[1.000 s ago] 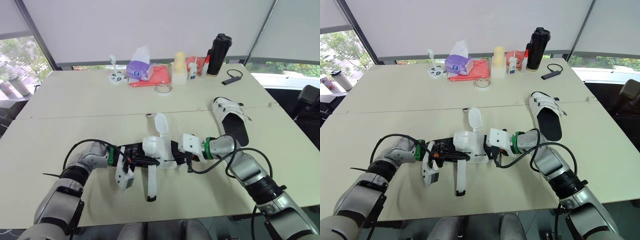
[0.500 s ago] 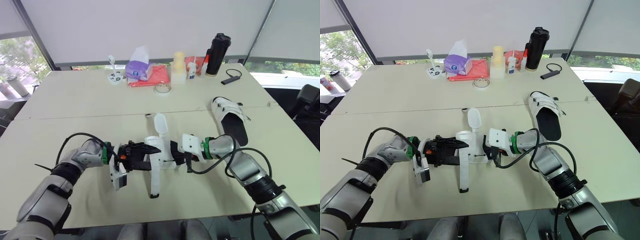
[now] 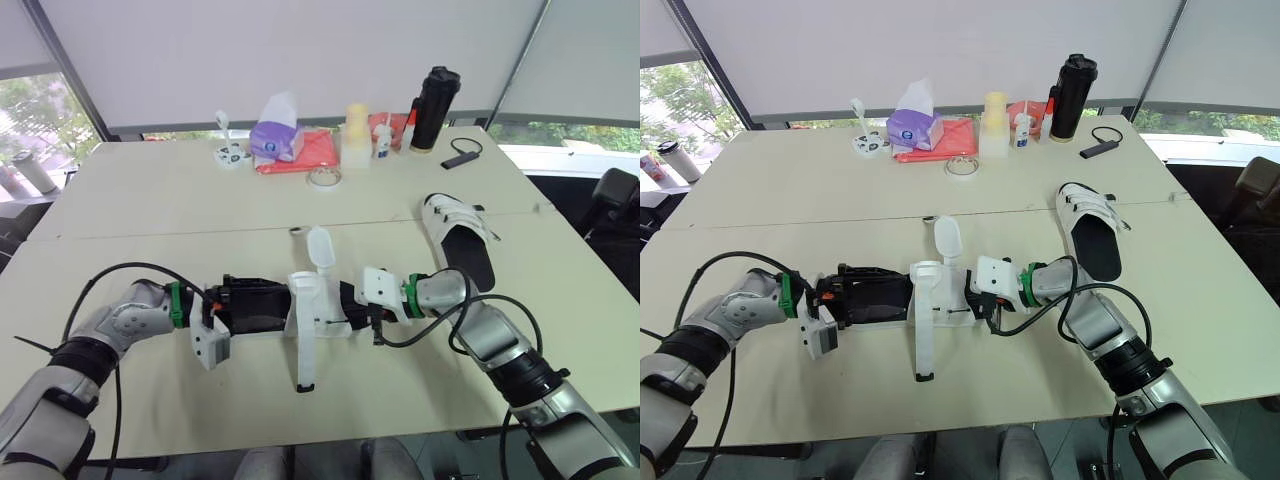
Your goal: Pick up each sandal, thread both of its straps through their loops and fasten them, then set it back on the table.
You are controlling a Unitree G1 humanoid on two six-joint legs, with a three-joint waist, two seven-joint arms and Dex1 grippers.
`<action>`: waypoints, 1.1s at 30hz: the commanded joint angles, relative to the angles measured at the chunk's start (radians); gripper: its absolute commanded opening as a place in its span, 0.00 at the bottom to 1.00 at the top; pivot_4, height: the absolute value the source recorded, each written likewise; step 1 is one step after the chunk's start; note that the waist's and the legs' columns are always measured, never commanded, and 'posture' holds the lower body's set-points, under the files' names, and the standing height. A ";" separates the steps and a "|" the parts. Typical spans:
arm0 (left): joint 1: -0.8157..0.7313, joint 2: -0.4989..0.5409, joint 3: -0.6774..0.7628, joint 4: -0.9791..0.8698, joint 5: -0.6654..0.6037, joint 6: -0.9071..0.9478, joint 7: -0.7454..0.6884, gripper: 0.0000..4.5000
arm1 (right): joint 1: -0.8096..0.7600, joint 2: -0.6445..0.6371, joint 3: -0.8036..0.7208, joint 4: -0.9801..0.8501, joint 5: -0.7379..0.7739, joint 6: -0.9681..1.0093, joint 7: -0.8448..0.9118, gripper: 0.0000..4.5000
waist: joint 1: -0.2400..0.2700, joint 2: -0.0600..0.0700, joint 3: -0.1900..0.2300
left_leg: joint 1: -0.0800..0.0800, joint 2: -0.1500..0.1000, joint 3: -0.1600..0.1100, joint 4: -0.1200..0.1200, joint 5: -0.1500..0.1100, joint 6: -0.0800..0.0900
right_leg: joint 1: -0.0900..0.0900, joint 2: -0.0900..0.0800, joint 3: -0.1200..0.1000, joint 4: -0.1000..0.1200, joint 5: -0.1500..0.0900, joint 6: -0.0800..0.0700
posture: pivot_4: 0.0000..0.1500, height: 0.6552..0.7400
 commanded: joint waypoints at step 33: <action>0.233 -0.141 0.189 -0.743 -0.760 1.925 -0.410 0.71 | 0.056 -0.022 0.034 0.004 -0.041 0.054 0.004 0.00 | 0.006 -0.001 0.001 | -0.003 0.010 0.001 -0.003 -0.001 -0.002 | -0.004 0.001 -0.001 -0.004 -0.004 -0.010 | 1.00 0.88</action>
